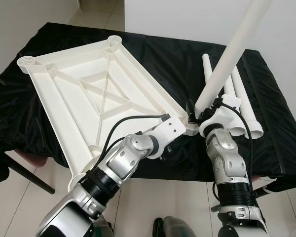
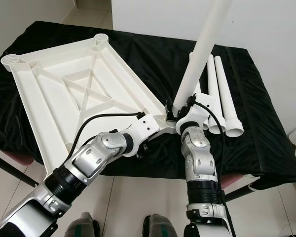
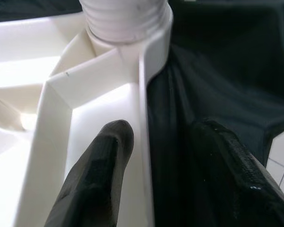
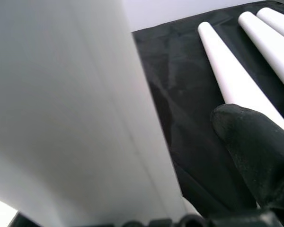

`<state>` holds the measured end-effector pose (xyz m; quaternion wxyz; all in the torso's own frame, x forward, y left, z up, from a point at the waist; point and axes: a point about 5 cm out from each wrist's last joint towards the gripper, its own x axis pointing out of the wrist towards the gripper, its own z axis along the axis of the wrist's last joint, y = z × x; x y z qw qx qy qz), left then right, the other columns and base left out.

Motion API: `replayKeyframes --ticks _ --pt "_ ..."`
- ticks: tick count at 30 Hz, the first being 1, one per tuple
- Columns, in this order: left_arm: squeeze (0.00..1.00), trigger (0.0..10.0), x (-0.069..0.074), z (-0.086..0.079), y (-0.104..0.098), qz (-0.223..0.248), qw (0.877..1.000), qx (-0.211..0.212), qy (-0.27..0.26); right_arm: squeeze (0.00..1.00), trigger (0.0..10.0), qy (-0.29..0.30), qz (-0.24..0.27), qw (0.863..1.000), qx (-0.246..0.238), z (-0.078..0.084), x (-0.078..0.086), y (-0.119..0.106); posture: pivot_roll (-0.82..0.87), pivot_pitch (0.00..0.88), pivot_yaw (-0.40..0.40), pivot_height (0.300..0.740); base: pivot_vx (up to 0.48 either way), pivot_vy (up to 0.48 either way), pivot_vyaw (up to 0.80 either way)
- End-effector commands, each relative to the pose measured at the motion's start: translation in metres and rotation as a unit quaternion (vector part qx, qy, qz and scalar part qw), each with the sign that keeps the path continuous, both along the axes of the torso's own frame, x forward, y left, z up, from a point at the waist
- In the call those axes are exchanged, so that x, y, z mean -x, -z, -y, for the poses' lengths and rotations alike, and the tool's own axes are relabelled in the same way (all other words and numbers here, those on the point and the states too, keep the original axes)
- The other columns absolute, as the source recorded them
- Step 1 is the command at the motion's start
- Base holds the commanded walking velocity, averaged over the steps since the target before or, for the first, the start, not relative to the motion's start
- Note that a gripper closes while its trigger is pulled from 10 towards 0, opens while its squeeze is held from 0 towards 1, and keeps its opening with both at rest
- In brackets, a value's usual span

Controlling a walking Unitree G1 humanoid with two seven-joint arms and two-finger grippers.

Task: Building children table

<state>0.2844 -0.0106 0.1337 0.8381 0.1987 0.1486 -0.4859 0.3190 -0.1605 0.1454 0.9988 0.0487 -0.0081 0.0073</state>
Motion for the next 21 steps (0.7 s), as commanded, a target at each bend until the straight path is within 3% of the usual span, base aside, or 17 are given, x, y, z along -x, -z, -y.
replayKeyframes --ticks 1,9,15,21 --pt "0.00 10.0 -0.003 0.002 -0.001 -0.003 1.000 0.004 -0.004 0.00 10.0 -0.009 -0.008 1.000 -0.006 -0.003 -0.001 0.002 -0.05 0.000 -0.055 0.740 0.000 0.000 0.00" --pt "0.00 10.0 -0.013 0.009 -0.006 -0.006 0.999 0.017 -0.038 0.00 10.0 -0.019 -0.002 1.000 -0.008 -0.004 -0.003 -0.002 -0.05 0.010 -0.055 0.740 0.000 0.000 0.00" --pt "0.00 10.0 -0.022 0.009 0.003 -0.035 0.995 -0.002 -0.094 0.00 10.0 -0.019 0.003 1.000 -0.008 -0.001 -0.003 -0.005 -0.06 0.015 -0.051 0.740 0.000 0.000 0.00" --pt "0.00 10.0 -0.023 0.011 0.004 -0.041 0.994 0.004 -0.104 0.00 10.0 -0.019 0.006 1.000 -0.008 0.001 -0.004 -0.006 -0.07 0.019 -0.048 0.740 0.000 0.000 0.00"
